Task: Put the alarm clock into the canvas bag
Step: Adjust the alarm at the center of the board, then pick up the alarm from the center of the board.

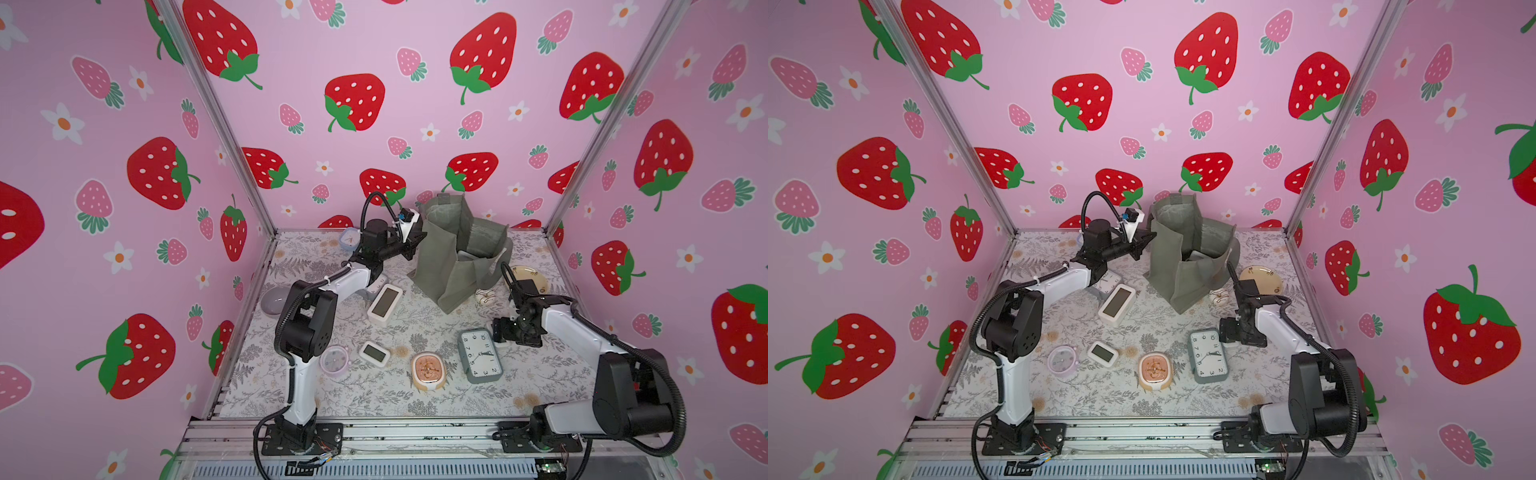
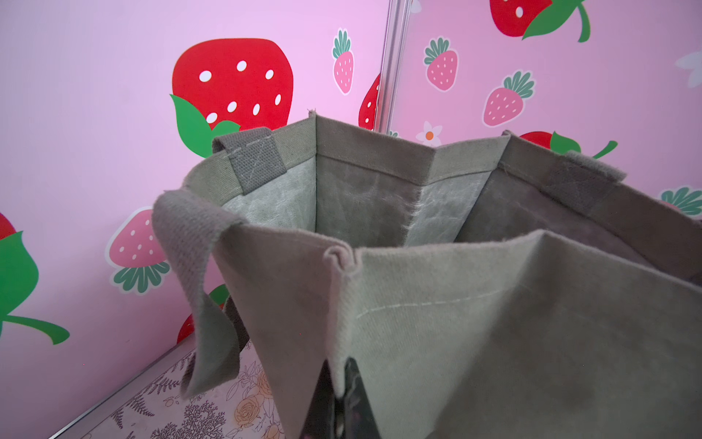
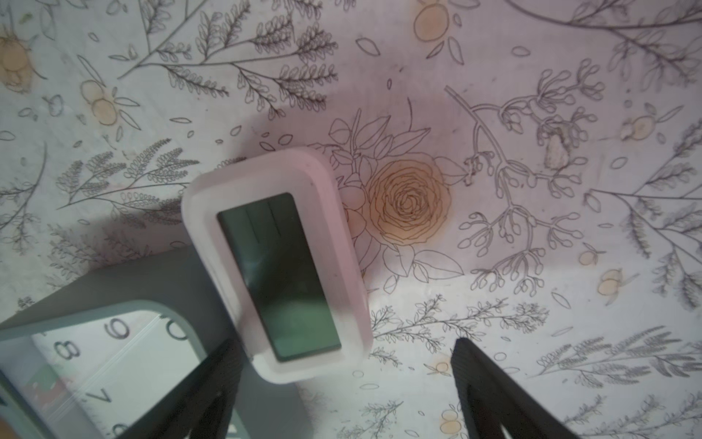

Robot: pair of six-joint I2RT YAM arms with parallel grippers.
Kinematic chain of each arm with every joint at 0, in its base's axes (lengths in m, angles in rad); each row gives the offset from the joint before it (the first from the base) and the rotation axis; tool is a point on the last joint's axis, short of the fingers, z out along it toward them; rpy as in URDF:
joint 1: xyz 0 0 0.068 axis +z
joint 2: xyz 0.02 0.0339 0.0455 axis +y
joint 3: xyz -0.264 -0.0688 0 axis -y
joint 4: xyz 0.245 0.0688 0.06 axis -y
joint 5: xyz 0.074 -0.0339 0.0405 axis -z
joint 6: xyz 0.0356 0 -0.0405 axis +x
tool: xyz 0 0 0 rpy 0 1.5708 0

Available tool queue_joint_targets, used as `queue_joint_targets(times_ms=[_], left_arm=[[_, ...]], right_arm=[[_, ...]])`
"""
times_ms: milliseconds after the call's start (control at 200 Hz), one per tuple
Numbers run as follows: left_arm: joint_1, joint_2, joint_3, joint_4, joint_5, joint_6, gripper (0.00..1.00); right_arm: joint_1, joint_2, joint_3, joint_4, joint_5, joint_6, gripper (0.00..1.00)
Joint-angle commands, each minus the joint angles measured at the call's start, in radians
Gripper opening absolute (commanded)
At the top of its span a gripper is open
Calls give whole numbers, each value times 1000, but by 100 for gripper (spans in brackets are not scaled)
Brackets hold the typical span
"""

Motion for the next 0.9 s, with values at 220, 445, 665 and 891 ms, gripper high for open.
queue_joint_targets(times_ms=[220,445,665,891], left_arm=[[-6,-19,-7,31,24,11,0],[-9,-21,-6,35,25,10,0],[-9,-23,-8,36,24,12,0],[-6,-22,-8,37,22,11,0]], right_arm=[[84,11,21,-8,1,-6,93],[38,43,30,18,24,-5,94],[36,97,42,49,-33,-39,83],[36,120,35,76,-54,-44,72]])
